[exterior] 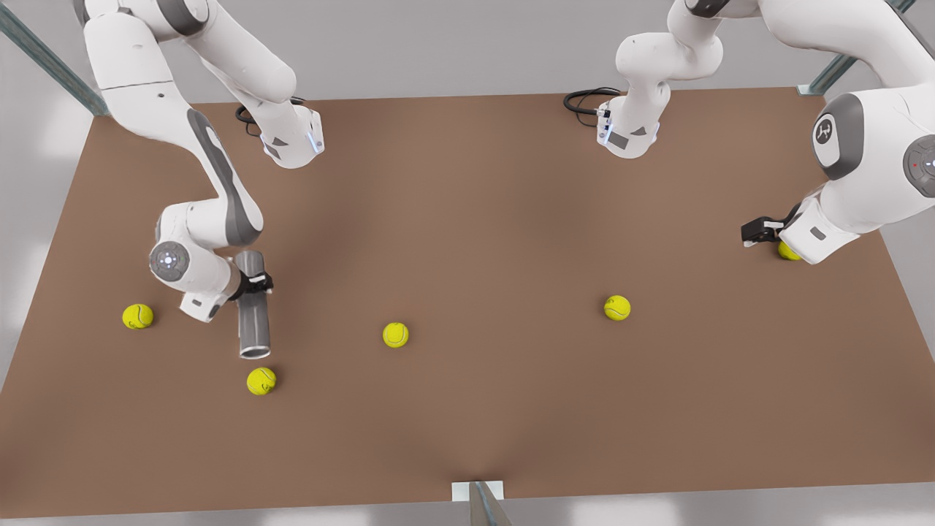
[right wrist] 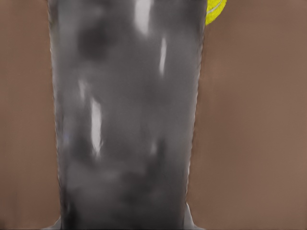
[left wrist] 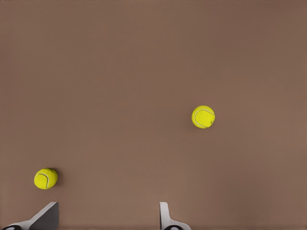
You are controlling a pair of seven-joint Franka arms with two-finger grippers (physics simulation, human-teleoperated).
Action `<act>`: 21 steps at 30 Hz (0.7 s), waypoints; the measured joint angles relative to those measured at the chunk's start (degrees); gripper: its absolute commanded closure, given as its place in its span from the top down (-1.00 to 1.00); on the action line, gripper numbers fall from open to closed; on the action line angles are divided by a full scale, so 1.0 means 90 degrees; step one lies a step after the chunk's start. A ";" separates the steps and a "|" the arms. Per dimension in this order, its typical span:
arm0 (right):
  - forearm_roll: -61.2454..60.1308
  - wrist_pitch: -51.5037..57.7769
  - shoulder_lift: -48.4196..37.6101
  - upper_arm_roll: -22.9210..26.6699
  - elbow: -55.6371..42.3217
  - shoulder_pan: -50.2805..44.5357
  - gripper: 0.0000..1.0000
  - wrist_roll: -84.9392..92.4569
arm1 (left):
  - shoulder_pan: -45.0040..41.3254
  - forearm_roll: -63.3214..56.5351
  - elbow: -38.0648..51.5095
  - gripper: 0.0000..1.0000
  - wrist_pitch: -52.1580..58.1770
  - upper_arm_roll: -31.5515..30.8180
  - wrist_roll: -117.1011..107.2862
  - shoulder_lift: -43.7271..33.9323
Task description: Put the tennis tube upright
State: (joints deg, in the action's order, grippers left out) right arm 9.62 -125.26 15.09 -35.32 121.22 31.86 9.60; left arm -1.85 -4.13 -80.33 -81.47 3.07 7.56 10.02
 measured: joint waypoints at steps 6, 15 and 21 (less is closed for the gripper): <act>0.0995 0.1250 0.0151 -0.0040 -0.1673 -0.2084 0.37 0.0053 | 0.0001 0.0000 0.0000 1.00 -0.0010 0.0000 0.0000 0.0000; 0.1389 0.1772 0.1819 0.0095 -0.3642 -0.4598 0.43 0.0065 | 0.0005 0.0000 -0.0049 1.00 -0.0039 0.0000 0.0000 0.0000; 0.2003 0.1778 0.2443 0.0112 -0.4194 -0.5246 0.43 0.0504 | 0.0000 0.0000 -0.0078 1.00 -0.0039 0.0000 0.0000 0.0000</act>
State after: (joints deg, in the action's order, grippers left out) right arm 27.65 -109.26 37.08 -34.31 83.47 -15.35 14.14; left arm -1.85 -4.13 -81.03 -81.83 3.07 7.56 10.03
